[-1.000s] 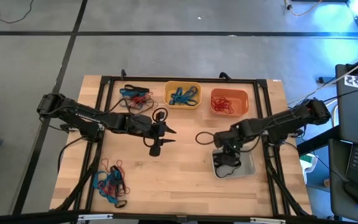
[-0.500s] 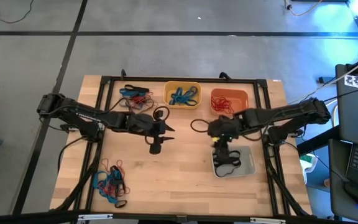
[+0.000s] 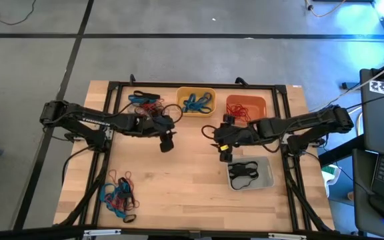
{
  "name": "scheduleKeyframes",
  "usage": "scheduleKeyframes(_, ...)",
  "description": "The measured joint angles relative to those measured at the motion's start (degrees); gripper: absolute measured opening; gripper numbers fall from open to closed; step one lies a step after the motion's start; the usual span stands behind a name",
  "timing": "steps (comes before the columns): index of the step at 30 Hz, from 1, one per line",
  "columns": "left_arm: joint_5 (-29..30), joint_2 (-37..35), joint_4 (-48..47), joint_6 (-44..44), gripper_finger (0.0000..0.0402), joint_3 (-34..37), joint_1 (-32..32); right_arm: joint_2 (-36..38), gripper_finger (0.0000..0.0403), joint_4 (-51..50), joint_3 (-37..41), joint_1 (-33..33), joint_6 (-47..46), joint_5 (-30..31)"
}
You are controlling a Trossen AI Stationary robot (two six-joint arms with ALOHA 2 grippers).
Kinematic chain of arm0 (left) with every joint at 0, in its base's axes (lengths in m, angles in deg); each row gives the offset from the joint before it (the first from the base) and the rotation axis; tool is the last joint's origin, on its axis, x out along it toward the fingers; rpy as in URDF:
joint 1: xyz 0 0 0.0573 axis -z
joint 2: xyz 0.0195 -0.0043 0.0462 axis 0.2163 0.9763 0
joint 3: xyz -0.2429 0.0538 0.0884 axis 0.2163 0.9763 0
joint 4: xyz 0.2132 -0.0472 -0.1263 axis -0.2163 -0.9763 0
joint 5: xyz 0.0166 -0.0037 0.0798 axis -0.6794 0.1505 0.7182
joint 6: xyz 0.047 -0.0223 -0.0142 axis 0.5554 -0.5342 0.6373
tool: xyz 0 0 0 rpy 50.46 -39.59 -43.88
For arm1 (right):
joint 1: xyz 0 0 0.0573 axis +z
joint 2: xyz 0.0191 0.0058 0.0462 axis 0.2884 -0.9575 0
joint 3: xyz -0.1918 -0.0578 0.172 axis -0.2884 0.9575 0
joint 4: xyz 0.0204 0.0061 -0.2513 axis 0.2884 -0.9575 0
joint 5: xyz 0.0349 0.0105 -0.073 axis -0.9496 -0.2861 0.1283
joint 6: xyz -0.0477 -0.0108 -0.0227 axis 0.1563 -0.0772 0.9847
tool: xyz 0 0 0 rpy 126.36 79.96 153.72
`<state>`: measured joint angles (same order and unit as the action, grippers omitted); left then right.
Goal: Sort rubber bands into baskets
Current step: Put the black rubber band into the white bin
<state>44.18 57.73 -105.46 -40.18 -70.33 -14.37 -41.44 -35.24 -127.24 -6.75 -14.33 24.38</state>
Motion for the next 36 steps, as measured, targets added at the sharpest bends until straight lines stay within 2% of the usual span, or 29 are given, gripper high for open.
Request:
scheduleKeyframes(5, 4.15, 0.00, -6.15, -5.84, 0.0157, 0.58, -2.37, 0.00, 0.0223, 9.59, 1.61, -0.79, 5.21, 0.25)
scheduleKeyframes(13, 4.45, 0.00, -9.51, -11.05, 0.0157, 4.33, -7.20, 0.00, 0.0223, 20.66, 4.14, -3.84, 9.86, -0.21)
scheduleKeyframes(17, 4.47, 0.04, -13.37, -15.52, 0.0157, 5.40, -10.33, 0.00, 0.0223, 21.74, 4.17, -5.98, 9.82, -0.18)
scheduleKeyframes(25, 4.34, 0.13, -13.30, -17.70, 0.0157, 8.96, -15.04, -1.49, 0.0223, 21.87, 4.19, -7.51, 7.85, -0.20)
scheduleKeyframes(36, 2.35, 0.13, -9.09, -15.74, 0.0157, 9.18, -16.12, -2.95, 0.0223, 21.63, 4.21, -7.45, 8.12, -0.20)
